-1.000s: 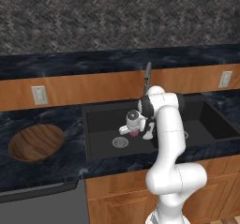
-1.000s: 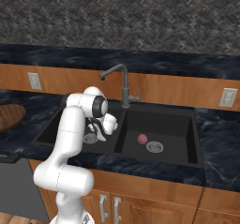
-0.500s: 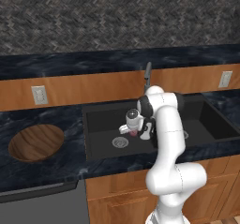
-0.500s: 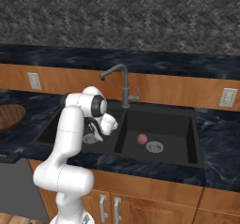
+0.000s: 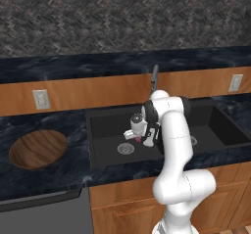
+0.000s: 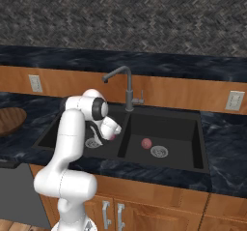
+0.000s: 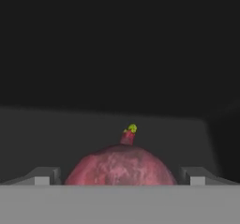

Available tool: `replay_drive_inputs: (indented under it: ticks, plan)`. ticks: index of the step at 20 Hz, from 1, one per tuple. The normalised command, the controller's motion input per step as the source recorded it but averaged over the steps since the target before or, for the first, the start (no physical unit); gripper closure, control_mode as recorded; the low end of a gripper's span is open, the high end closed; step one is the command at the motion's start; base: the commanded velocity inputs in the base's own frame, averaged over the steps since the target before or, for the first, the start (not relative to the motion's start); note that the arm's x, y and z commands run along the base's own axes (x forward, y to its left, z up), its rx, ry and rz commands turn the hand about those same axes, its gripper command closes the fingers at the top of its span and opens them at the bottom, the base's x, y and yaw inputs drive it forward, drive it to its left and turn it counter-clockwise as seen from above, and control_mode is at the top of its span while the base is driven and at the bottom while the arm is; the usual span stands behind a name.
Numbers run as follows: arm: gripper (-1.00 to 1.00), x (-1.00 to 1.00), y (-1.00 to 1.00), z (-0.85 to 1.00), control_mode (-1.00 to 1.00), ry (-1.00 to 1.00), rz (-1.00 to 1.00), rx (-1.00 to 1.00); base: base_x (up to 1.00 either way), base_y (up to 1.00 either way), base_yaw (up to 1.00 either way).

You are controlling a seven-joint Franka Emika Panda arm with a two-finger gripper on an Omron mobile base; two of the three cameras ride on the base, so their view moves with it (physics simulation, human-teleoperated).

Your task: Remove the onion and onion from the sink. Then move the bowl and cup from the counter to the sink for washing.

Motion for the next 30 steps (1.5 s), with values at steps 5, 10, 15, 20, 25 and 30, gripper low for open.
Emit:
replay_drive_inputs:
  ticks: [5,10,15,20,25,30]
  plan:
    - [-1.00,-0.03,-0.01,-0.16,-1.00,0.01,-0.05,0.00,0.00,0.00,0.00]
    - [1.00,-0.07,0.00,-0.20,-1.00,0.05,-0.04,0.00,0.00,0.00,0.00]
    - [1.00,-0.13,-0.10,-0.23,-1.00,0.06,-0.05,0.00,0.00,0.00,0.00]
    - [1.00,-0.28,-0.08,-0.21,-1.00,0.02,-0.01,0.00,0.00,0.00,0.00]
    - [1.00,-0.35,0.00,-0.14,-1.00,-0.01,0.00,0.00,0.00,0.00,0.00]
    - [1.00,-0.33,0.03,-0.02,-1.00,-0.11,-0.02,0.00,0.00,0.00,0.00]
